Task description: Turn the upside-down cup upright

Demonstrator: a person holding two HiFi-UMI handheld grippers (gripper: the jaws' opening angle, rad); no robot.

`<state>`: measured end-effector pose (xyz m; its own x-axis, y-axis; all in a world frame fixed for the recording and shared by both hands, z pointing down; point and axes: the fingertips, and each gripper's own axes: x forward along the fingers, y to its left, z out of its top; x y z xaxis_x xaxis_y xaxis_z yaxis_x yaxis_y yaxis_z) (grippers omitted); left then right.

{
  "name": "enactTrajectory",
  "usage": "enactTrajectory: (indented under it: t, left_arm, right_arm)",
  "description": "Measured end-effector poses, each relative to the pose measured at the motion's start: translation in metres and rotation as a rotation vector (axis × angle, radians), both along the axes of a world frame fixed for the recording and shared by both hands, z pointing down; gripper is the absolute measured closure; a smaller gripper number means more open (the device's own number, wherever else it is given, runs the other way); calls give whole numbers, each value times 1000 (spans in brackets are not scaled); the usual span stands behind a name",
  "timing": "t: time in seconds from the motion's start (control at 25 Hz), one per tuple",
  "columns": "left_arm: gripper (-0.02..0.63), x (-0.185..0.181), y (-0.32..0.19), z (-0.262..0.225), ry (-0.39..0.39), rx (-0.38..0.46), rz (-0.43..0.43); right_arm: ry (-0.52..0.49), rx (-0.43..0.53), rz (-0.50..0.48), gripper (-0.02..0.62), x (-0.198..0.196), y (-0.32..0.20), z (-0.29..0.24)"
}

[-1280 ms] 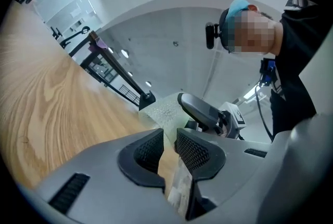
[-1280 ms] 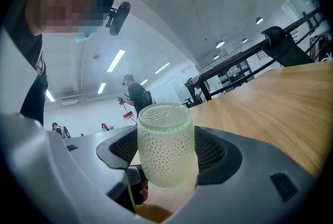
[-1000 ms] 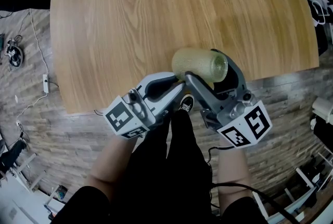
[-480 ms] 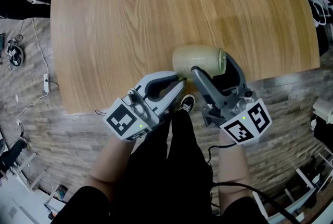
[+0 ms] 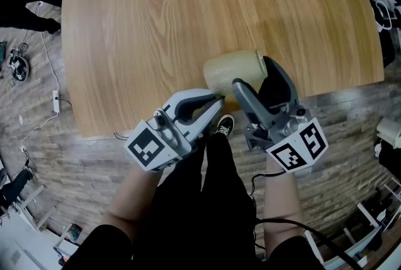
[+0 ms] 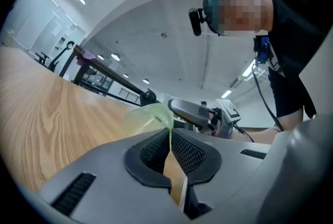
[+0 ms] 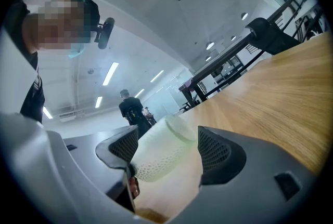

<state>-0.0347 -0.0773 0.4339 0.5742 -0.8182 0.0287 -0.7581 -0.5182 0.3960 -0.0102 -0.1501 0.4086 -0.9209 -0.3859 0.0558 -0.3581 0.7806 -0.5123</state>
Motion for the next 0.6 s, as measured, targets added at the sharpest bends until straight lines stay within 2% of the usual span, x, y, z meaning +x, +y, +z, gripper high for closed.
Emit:
enactTrajectory:
  t: [0.4,0.6]
  left_arm:
    - [589,7,0,9,-121,-23,-4]
    - [589,12,4,11,-182,-41,7]
  right_arm:
    - [92,62,48,298,8,-4,6]
    - [197,181,146,299,22,-10,3]
